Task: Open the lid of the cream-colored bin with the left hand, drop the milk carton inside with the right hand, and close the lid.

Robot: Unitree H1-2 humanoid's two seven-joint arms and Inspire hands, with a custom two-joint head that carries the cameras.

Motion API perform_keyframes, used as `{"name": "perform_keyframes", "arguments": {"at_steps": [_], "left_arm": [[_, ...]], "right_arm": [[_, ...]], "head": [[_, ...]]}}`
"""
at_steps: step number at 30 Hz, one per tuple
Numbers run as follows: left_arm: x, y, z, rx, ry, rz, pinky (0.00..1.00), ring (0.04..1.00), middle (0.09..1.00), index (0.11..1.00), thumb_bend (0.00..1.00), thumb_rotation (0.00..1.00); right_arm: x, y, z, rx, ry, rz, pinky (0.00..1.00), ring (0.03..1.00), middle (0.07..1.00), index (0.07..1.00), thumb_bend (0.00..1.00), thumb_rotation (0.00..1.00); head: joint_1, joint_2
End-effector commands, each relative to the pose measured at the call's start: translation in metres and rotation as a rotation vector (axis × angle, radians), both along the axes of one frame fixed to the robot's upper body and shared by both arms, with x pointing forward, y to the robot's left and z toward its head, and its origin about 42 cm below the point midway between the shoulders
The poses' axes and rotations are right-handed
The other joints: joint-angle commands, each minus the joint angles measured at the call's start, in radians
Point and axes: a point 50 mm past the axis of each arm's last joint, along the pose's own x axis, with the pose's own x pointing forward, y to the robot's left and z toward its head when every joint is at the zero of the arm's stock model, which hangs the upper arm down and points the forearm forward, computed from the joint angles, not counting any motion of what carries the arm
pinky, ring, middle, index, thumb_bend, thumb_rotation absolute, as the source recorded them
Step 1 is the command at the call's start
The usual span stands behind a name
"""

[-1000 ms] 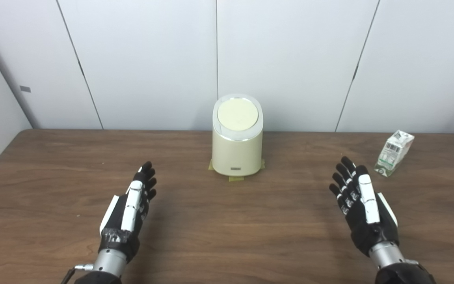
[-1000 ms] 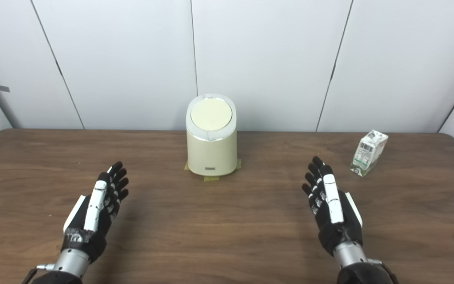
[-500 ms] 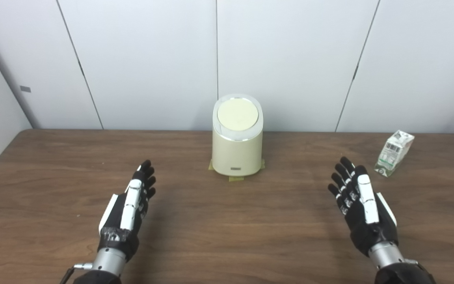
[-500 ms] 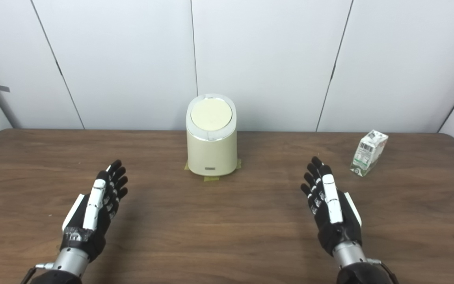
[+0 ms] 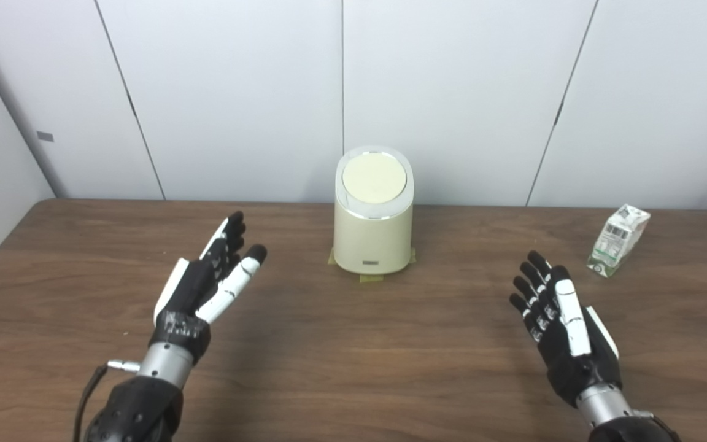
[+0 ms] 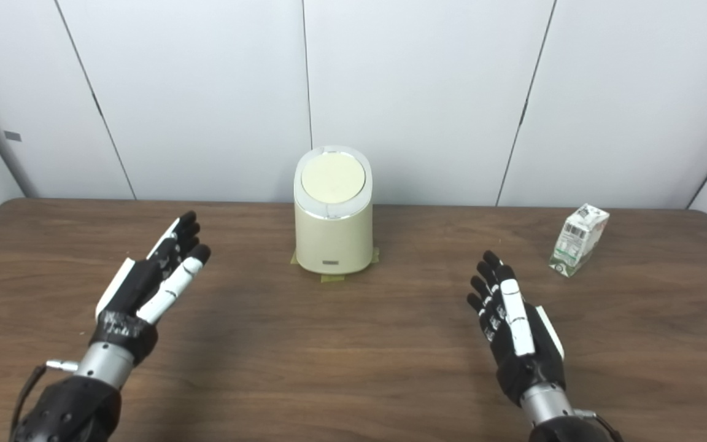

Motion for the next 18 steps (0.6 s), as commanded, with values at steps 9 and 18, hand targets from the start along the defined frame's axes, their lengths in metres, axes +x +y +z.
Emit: {"name": "perform_keyframes", "arguments": {"at_steps": [9, 18], "left_arm": [[0.077, -0.032, 0.086, 0.213, -0.183, -0.026, 0.92, 0.950, 0.972, 1.000, 0.78, 0.40], [0.123, -0.059, 0.123, 0.383, -0.127, -0.018, 0.80, 0.927, 0.981, 1.000, 0.83, 0.29]], "right_arm": [[0.004, 0.006, 0.016, -0.011, -0.111, 0.037, 0.94, 0.955, 0.959, 0.952, 0.58, 0.81], [0.003, 0.007, 0.016, -0.008, -0.119, 0.059, 0.95, 0.969, 0.969, 0.964, 0.60, 0.77]], "head": [[-0.011, -0.030], [0.001, -0.032]]}}
